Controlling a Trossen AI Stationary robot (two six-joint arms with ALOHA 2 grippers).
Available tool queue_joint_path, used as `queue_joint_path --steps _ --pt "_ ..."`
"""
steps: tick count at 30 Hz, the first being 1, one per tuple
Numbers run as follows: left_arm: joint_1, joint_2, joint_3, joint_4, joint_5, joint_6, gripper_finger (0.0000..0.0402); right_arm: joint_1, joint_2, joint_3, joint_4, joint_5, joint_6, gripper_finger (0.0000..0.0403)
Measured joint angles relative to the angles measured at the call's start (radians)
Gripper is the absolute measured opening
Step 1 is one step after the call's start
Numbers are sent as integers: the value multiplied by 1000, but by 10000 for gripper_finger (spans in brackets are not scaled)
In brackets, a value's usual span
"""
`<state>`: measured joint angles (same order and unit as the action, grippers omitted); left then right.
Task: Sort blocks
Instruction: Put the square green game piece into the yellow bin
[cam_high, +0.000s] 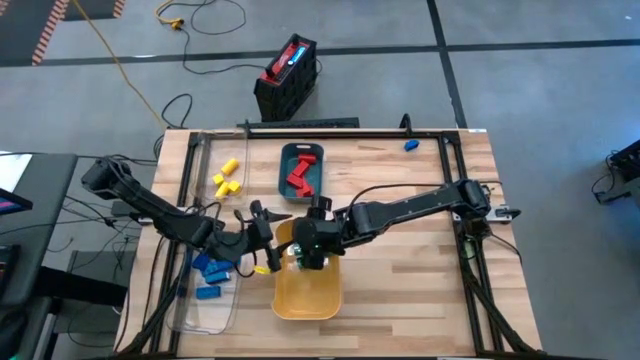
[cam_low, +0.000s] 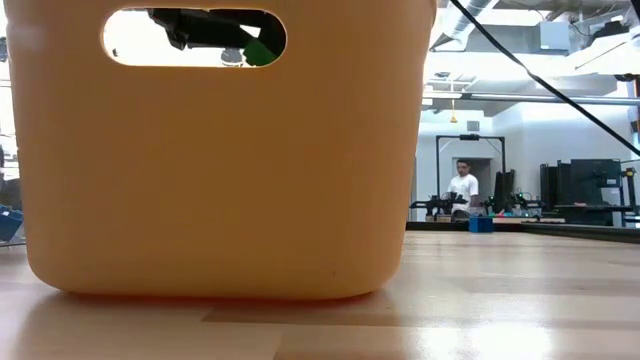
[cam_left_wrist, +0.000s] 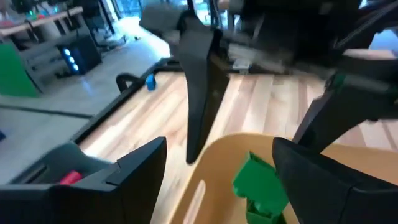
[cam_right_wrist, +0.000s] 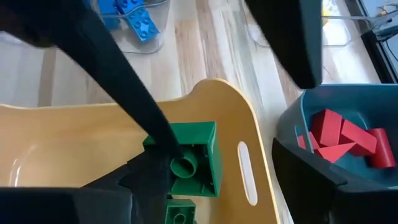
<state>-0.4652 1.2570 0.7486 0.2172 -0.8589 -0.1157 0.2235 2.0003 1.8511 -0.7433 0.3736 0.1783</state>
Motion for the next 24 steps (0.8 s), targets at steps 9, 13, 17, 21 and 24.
queue_joint_path --steps 9,13,17,21,24 --pt "-1 55 1 -4 17 -76 288 22 0 -1 -20 -1 4 280" --pt "3 55 2 -60 61 -126 288 34 0 -1 -51 -4 28 280" --pt "21 55 2 -118 130 -192 288 40 -4 8 -68 -6 32 280" --pt "20 54 2 -113 145 -179 288 39 -12 8 -68 -9 38 280" --pt "10 28 2 -105 131 -142 288 39 -14 10 -96 -9 50 280"
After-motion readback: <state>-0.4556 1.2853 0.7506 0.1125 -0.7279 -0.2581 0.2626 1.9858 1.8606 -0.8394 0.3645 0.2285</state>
